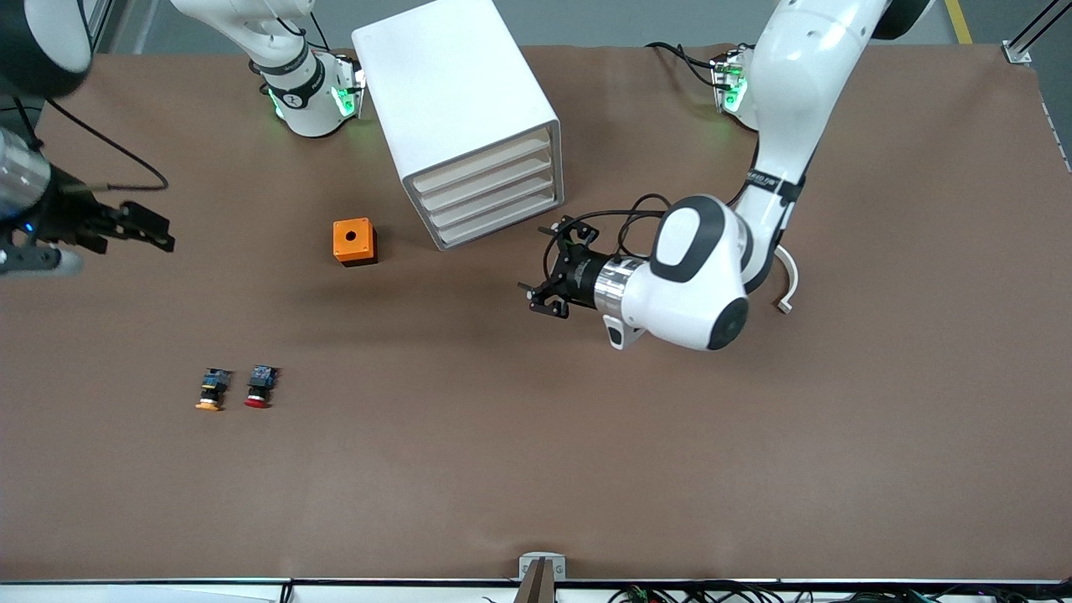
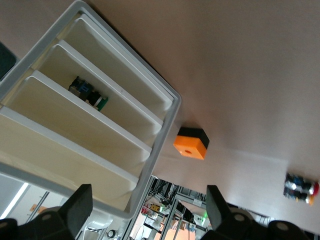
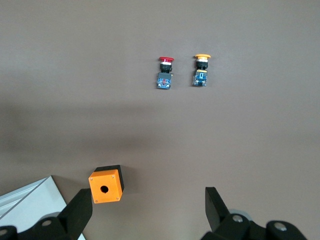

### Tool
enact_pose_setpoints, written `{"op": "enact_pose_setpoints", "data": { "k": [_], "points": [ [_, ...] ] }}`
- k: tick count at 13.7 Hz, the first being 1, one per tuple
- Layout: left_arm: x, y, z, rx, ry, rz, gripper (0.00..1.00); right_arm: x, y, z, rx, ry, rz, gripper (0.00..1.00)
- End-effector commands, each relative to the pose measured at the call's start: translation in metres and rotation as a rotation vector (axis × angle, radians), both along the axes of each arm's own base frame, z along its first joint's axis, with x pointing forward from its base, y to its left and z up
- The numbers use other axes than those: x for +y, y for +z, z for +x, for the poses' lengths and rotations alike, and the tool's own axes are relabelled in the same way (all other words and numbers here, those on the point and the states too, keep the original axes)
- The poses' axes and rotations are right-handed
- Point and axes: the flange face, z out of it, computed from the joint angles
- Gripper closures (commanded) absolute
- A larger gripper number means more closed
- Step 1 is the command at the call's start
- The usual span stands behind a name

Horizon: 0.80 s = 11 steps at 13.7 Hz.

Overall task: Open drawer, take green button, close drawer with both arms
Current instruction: 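Reach the left gripper to the handle of the white cabinet drawer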

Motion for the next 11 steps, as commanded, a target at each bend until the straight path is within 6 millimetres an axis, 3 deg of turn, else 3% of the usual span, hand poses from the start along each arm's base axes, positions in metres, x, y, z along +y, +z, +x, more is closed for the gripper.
{"op": "enact_pose_setpoints", "data": {
  "k": [1,7,11],
  "points": [
    [-0.008,-0.022,-0.006,0.125,0.008,0.086,0.0,-0.013,-0.013,0.016,0.025,-0.005,-0.007,0.0],
    [-0.01,-0.111,-0.037,0.499,0.028,0.309,0.0,-0.009,-0.017,0.019,0.027,-0.006,-0.032,0.0],
    [-0.017,-0.153,-0.062,0.694,0.028,0.429,0.0,-0.005,-0.021,0.018,0.033,-0.036,-0.025,0.0]
  ]
}}
